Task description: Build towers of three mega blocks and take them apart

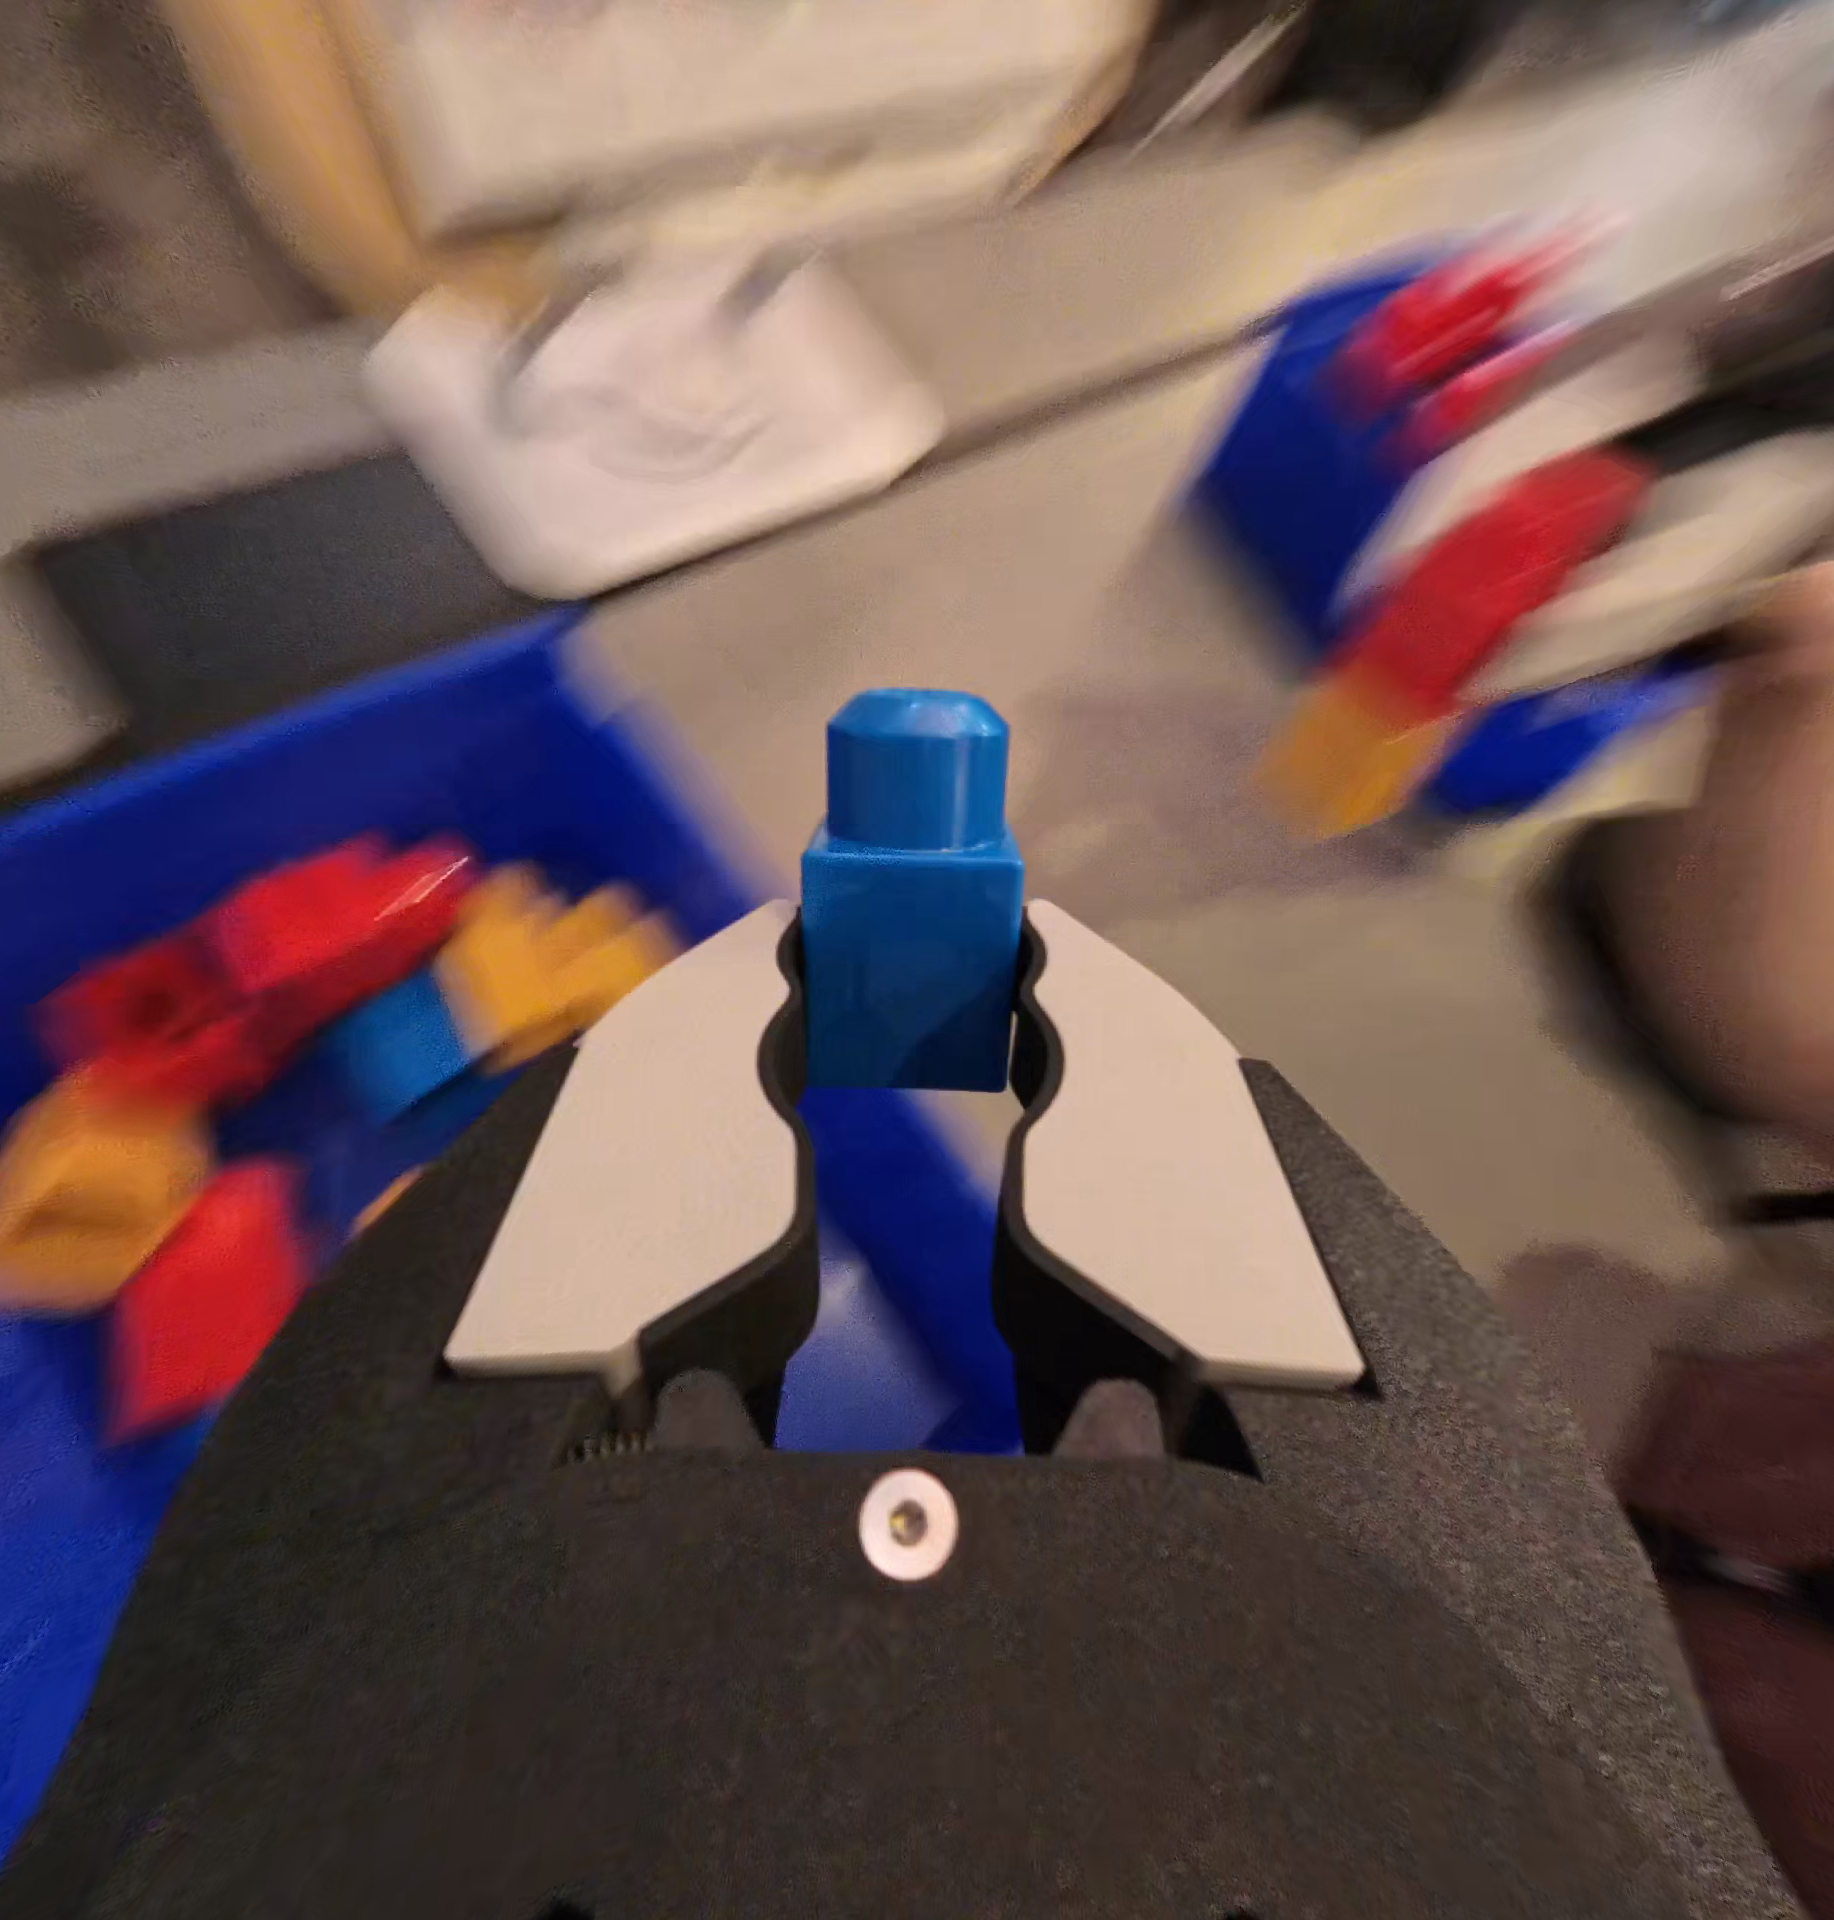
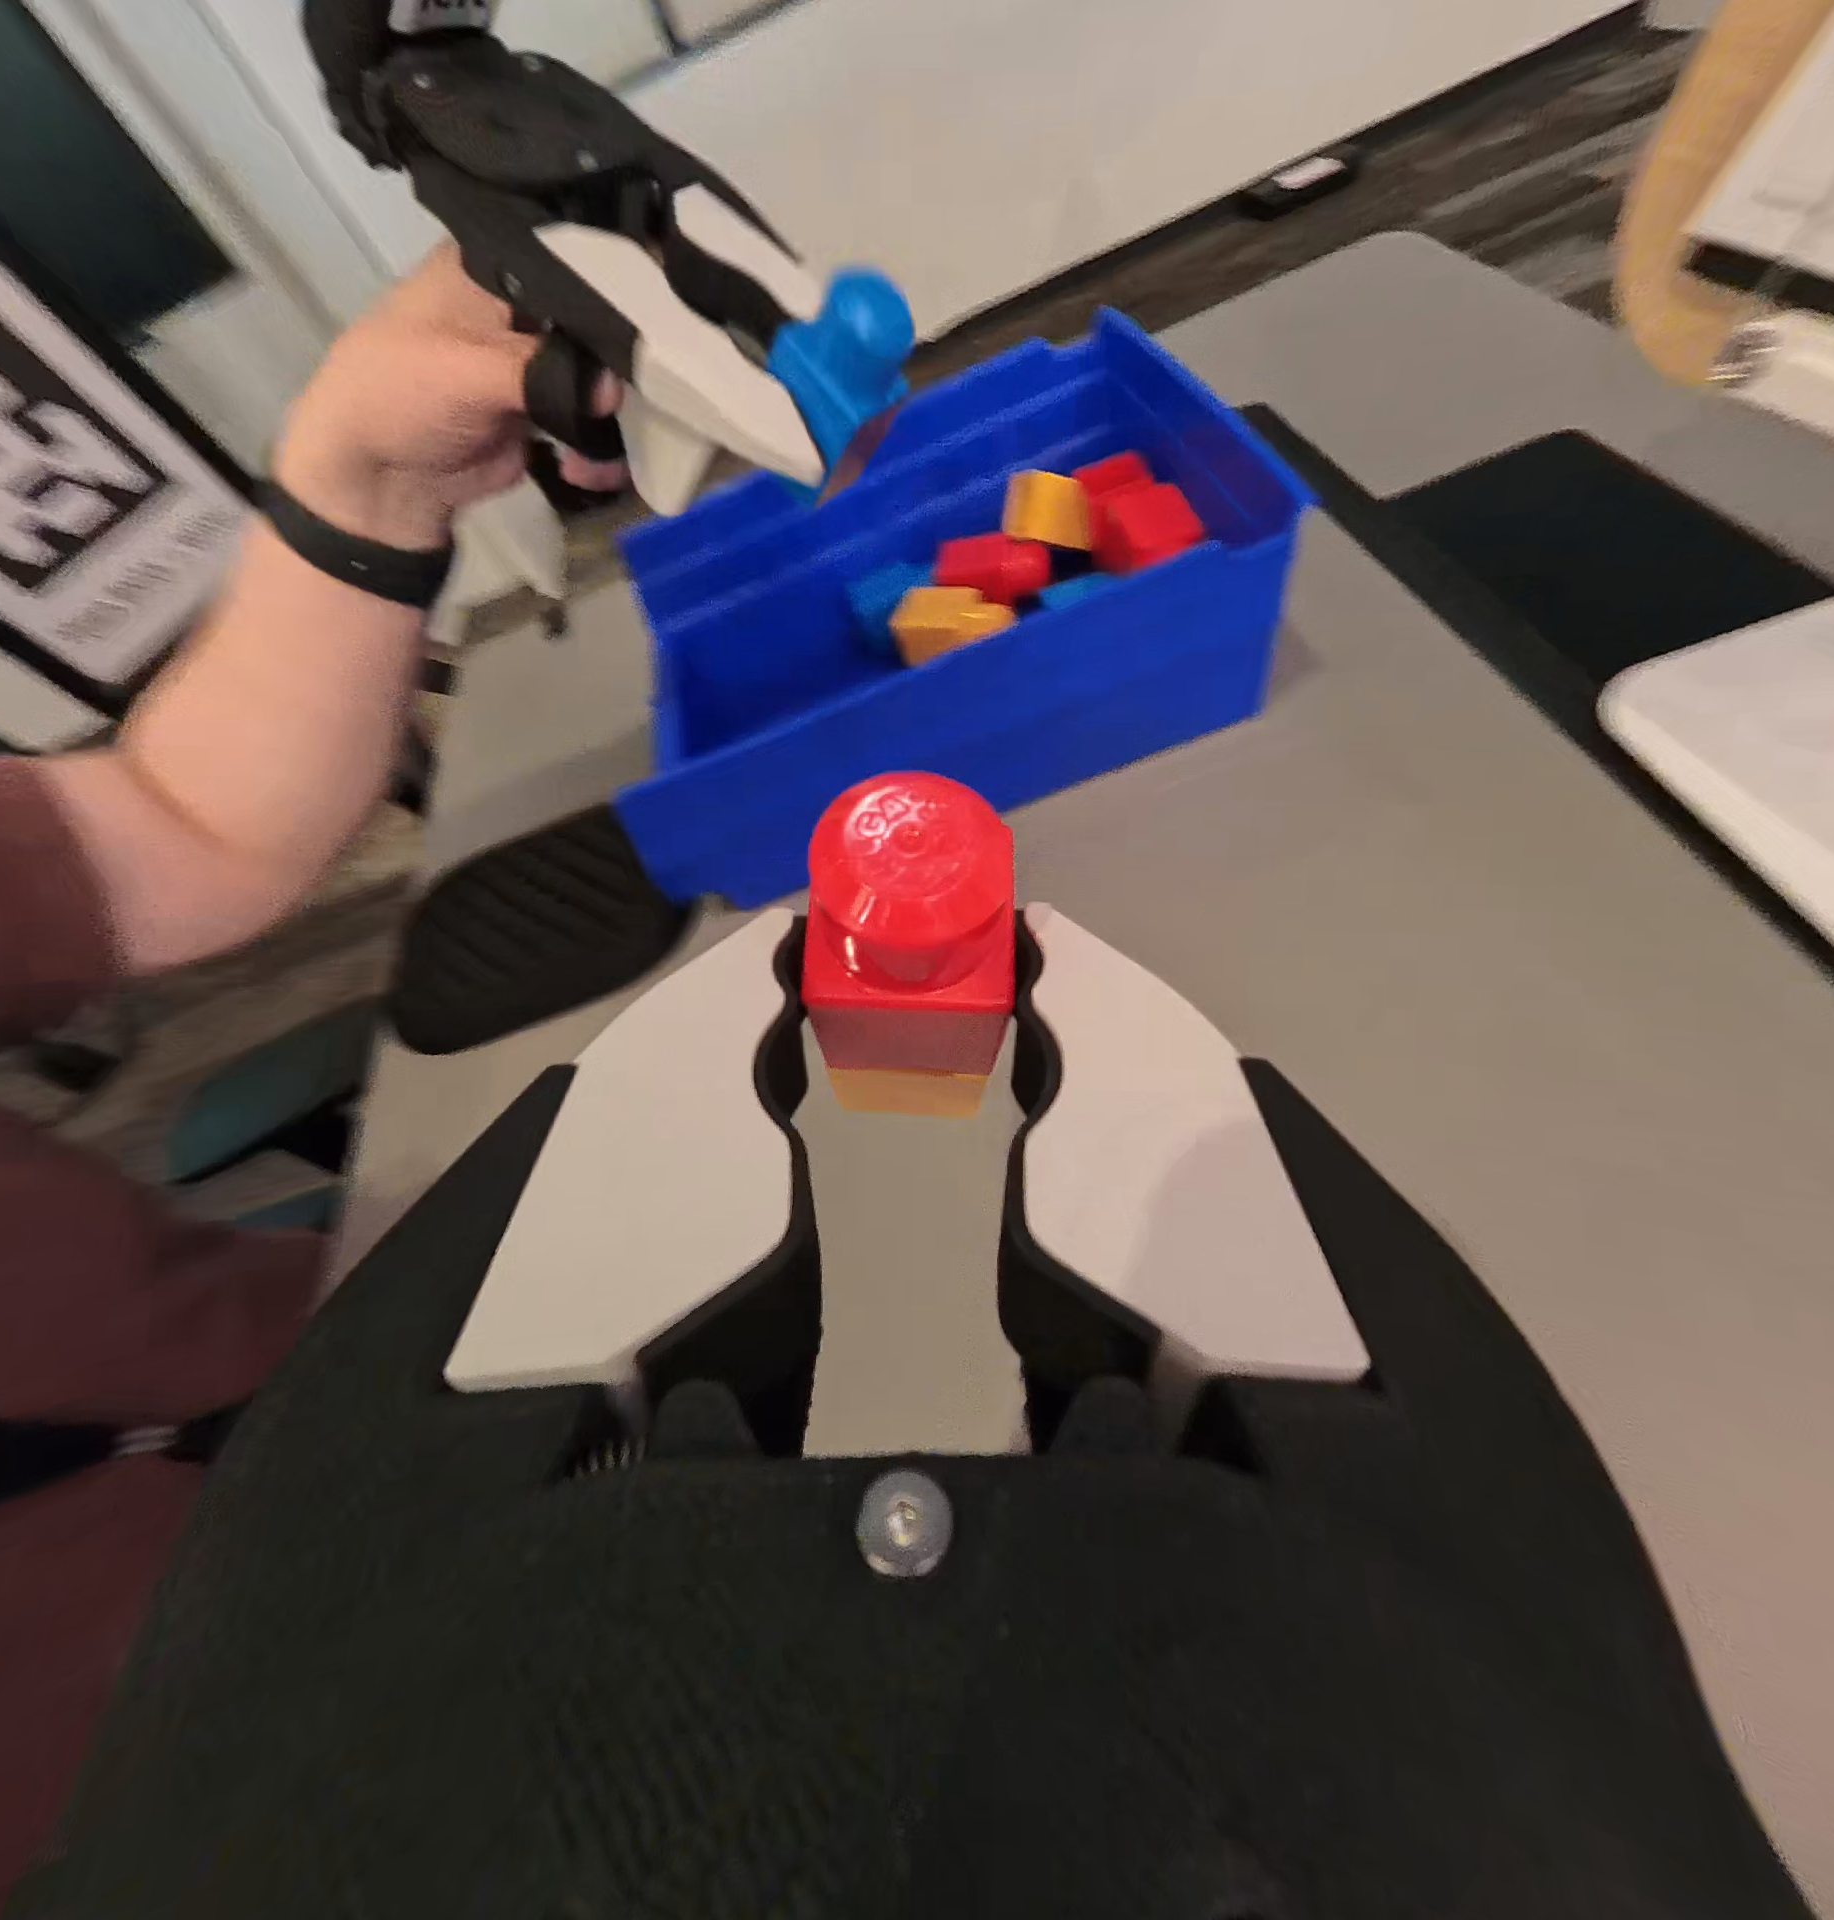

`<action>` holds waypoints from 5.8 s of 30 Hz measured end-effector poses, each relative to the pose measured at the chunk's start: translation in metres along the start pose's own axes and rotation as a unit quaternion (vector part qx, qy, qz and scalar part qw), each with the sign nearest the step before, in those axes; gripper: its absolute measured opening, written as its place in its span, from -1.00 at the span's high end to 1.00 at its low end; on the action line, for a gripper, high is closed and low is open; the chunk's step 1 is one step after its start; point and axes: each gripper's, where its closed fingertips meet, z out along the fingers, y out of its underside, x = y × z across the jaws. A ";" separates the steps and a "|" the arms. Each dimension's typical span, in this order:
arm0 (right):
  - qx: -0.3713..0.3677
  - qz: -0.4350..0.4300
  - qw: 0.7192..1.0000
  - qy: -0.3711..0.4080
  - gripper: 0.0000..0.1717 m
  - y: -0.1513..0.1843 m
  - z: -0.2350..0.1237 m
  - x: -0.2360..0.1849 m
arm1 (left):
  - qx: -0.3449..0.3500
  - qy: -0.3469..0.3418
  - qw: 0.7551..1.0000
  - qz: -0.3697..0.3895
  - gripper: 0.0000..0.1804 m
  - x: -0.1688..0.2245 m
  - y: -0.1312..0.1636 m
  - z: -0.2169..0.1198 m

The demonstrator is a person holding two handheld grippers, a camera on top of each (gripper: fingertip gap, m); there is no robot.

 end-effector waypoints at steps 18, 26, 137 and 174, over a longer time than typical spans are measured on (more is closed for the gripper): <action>-0.023 -0.018 0.988 -0.152 0.57 -0.007 -0.003 -0.076 | 0.092 0.309 0.943 0.075 0.61 0.197 -0.056 0.053; -0.076 -0.035 0.988 -0.129 0.57 0.012 0.002 -0.065 | 0.005 0.294 0.950 0.105 0.61 0.193 -0.027 0.071; 0.104 0.201 0.753 0.618 0.56 0.192 -0.309 0.113 | 0.319 0.265 0.884 0.217 0.45 0.212 -0.066 -0.093; -0.053 0.241 0.779 0.577 0.55 0.242 -0.295 0.095 | 0.259 0.286 0.895 0.224 0.45 0.225 -0.051 -0.077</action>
